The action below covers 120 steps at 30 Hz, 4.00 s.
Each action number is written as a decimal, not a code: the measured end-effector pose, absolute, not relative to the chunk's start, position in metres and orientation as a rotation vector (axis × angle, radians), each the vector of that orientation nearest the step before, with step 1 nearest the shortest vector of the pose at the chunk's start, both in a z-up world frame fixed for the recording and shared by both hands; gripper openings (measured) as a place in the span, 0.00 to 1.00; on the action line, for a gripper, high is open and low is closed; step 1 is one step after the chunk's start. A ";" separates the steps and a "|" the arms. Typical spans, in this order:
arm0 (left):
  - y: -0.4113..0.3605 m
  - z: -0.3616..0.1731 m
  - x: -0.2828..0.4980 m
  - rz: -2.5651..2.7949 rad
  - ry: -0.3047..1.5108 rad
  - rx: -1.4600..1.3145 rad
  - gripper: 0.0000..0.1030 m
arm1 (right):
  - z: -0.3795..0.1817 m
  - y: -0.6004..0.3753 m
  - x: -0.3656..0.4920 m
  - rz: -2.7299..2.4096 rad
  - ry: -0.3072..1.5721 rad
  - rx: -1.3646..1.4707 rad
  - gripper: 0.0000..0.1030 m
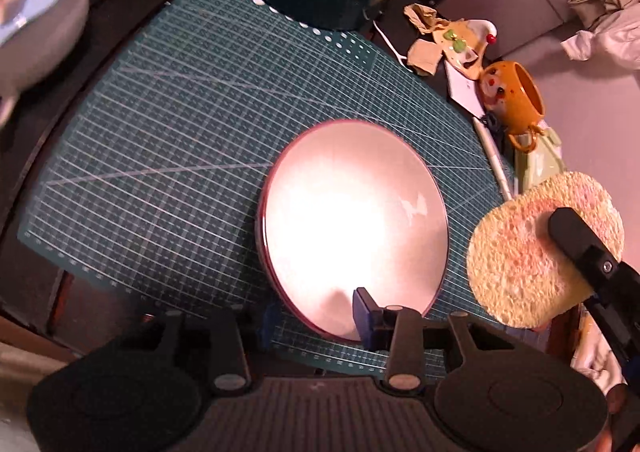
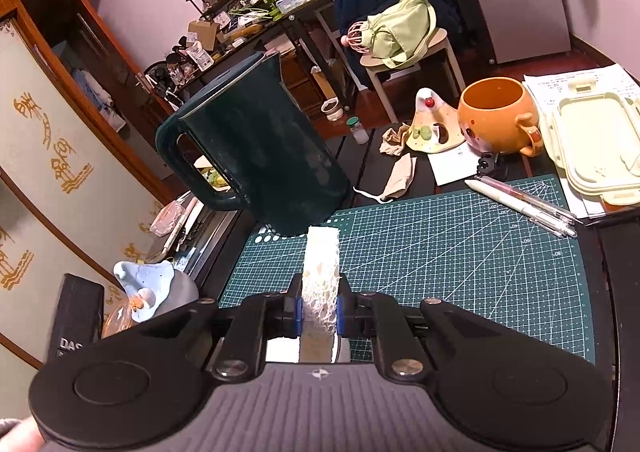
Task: Clean bowl
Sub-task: 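Pull the sponge out with the right gripper while the left gripper tilts the bowl to show its inside, then press the sponge back into the bowl with the right gripper, then hold the bowl with the left gripper while the right gripper scrubs the bowl bottom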
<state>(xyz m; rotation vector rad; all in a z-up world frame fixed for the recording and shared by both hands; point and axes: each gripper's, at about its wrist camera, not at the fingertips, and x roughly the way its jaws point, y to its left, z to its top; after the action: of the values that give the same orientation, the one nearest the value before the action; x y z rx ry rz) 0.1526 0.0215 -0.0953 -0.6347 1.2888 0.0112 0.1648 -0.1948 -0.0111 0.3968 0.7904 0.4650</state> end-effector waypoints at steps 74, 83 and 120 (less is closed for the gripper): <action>0.057 -0.104 0.153 -0.182 1.276 -0.629 0.13 | -0.022 -0.123 0.114 0.480 0.569 -0.195 0.13; 0.056 -0.099 0.154 -0.187 1.283 -0.614 0.13 | -0.057 -0.109 0.131 0.474 0.773 -0.154 0.13; 0.056 -0.104 0.153 -0.213 1.290 -0.607 0.14 | -0.058 -0.082 0.113 0.373 0.740 -0.436 0.13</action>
<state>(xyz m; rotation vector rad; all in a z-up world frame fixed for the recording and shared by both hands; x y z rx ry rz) 0.1531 0.0565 -0.1041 -0.6072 1.2901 -0.2133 0.1134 -0.0823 -0.0576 -0.4361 0.7398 0.3726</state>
